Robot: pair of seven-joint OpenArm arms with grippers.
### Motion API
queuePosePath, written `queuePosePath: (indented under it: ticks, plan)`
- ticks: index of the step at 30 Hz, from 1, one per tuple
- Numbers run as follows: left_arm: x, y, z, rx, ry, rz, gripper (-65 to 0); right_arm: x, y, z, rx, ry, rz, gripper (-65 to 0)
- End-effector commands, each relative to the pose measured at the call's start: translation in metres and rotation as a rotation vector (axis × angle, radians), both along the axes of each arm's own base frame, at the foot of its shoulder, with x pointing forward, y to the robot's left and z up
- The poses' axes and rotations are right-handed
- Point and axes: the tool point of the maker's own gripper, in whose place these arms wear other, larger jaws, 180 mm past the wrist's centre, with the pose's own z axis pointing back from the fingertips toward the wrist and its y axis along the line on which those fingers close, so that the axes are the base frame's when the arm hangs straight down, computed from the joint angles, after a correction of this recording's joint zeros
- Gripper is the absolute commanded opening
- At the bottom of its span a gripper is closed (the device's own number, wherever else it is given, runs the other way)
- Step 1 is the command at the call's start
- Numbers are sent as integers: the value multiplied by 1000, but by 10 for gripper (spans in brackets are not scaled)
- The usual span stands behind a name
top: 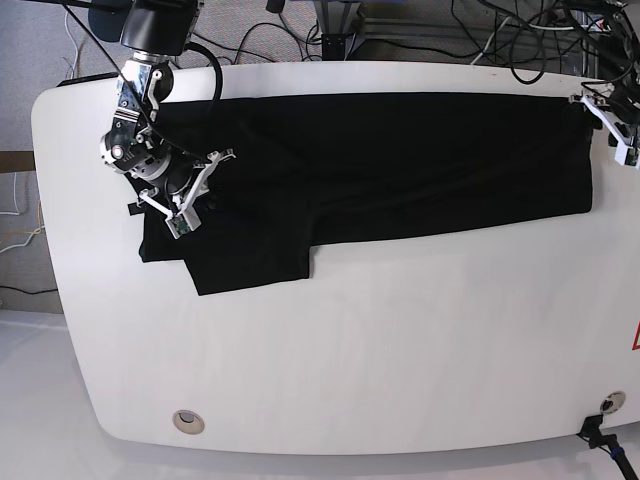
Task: Fold the T-shirt properly
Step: 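Grasp the folded shirt's edge with both grippers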
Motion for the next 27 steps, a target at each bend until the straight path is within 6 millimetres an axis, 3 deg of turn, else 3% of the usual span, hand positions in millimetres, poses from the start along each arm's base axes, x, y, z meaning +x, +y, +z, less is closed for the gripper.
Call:
queuePosePath:
  ticks: [1, 5, 7, 9, 11, 13, 17, 24, 27]
  plan:
    - [22, 17, 37, 77, -72, -12, -291, -23, -20, -23, -124, 139, -1, -650]
    - [48, 21, 90, 186, -152, -34, -290, -23, -20, -23, -125, 137, -1, -650]
    - [65, 4, 107, 165, -222, -42, -291, -22, -20, -22, -125, 136, -1, -650]
    - [77, -9, 110, 149, -224, -50, -291, -22, -20, -21, -126, 133, 0, -650]
    - [92, -34, 100, 107, -216, -98, -291, -15, -21, -16, -128, 115, -2, -650]
    - [94, -57, 82, 79, -182, -132, -291, -10, -21, -9, -138, 94, -1, -650]
    - [90, -77, 56, 92, -113, -143, -291, -6, -22, -3, -145, 78, 0, -650]
    - [81, -78, 12, 38, -28, -137, -292, -3, -23, 1, -149, 65, 0, -650]
    - [70, -71, -13, 24, 30, -114, -292, 11, -22, 24, -167, -10, 2, -631]
